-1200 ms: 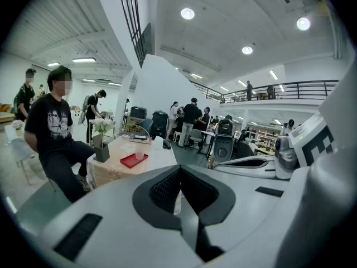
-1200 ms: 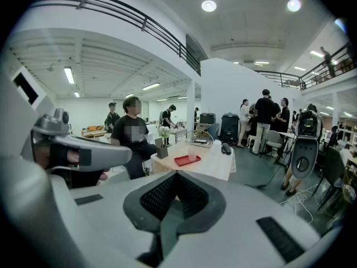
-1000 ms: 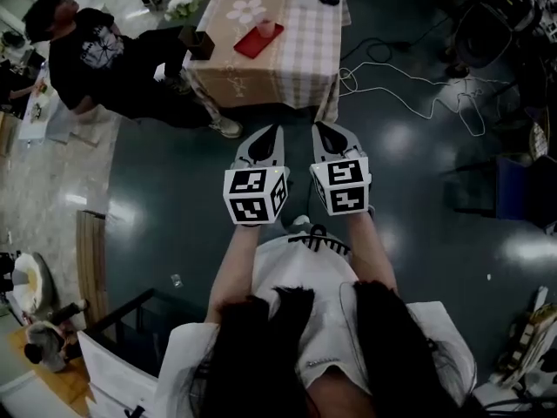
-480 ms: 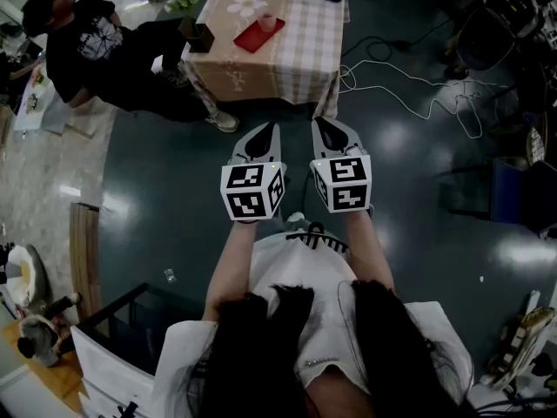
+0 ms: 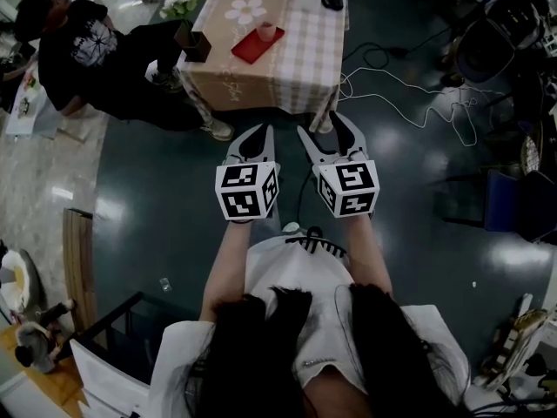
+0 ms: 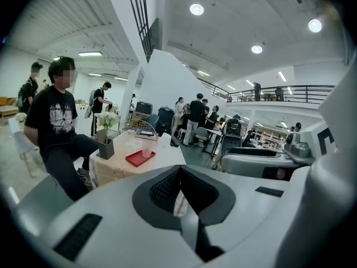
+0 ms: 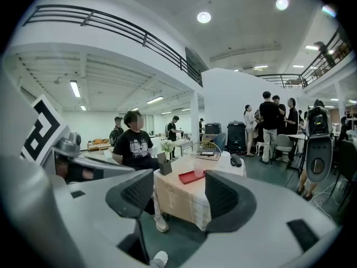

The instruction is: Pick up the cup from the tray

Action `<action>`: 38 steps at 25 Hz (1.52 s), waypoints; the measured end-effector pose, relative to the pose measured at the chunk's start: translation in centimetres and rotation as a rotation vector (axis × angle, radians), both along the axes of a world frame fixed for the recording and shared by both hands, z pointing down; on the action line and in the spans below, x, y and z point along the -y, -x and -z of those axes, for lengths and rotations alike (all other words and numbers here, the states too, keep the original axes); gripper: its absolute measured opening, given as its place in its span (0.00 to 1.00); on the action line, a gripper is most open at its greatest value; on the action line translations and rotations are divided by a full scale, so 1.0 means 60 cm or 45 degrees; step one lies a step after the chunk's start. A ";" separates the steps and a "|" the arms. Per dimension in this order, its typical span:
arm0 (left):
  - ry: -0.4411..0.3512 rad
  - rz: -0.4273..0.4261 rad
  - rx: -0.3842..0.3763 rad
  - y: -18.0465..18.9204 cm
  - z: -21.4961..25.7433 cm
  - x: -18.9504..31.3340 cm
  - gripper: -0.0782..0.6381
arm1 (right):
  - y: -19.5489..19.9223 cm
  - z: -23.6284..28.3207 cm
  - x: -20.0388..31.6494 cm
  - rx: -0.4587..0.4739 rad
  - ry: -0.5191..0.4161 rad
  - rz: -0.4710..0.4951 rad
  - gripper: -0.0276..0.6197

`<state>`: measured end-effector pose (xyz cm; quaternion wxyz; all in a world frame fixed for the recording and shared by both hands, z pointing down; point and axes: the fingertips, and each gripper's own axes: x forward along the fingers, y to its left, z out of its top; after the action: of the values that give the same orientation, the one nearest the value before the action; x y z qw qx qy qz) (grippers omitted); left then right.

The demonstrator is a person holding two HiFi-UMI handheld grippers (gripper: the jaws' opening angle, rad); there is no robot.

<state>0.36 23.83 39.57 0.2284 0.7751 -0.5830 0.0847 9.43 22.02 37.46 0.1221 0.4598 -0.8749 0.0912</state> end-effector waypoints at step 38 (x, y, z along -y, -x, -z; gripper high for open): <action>0.070 -0.093 0.004 0.188 -0.037 0.419 0.12 | 0.205 -0.030 0.406 -0.037 0.034 -0.051 0.59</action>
<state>-10.92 -1.34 41.77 0.2455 0.7891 -0.5522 0.1102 -2.86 -2.34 39.27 0.1390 0.4768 -0.8624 0.0985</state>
